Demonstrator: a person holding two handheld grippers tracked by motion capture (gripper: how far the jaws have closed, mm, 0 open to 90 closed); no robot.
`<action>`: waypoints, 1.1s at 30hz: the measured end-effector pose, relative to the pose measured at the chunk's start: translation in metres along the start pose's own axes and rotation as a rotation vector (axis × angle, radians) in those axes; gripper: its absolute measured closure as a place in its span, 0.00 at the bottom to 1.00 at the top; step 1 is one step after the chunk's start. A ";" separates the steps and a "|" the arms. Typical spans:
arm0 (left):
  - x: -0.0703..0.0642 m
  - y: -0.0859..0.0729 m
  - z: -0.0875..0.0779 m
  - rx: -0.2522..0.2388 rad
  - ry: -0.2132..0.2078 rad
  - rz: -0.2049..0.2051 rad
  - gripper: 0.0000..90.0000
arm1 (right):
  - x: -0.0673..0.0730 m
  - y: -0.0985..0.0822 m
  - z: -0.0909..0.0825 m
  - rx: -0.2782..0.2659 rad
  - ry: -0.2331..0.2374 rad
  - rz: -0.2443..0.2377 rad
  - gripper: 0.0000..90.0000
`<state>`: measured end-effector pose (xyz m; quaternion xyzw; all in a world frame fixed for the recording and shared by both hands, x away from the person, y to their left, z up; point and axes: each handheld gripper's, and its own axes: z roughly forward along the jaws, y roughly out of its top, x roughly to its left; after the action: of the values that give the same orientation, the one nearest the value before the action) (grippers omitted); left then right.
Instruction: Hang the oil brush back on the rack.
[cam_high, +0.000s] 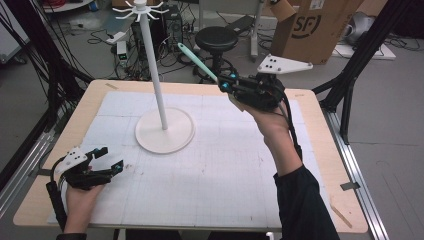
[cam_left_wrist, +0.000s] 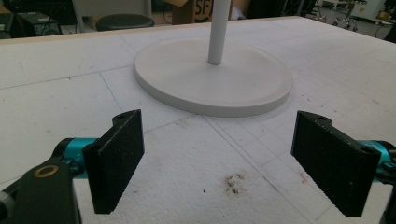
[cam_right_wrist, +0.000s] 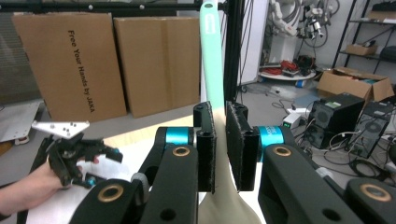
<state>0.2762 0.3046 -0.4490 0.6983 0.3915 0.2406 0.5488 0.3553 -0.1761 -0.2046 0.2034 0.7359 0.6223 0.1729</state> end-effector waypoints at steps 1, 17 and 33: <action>0.000 0.000 0.000 0.001 -0.001 0.000 0.20 | 0.001 0.004 0.000 -0.003 -0.002 -0.008 0.92; 0.000 0.000 0.000 0.002 -0.004 0.006 0.20 | 0.009 0.046 0.017 -0.009 -0.012 -0.044 0.92; 0.000 0.000 -0.001 0.002 -0.007 0.011 0.20 | 0.013 0.050 0.036 0.003 -0.029 -0.059 0.92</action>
<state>0.2755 0.3045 -0.4489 0.7020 0.3859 0.2407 0.5480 0.3663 -0.1317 -0.1614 0.1912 0.7398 0.6128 0.2016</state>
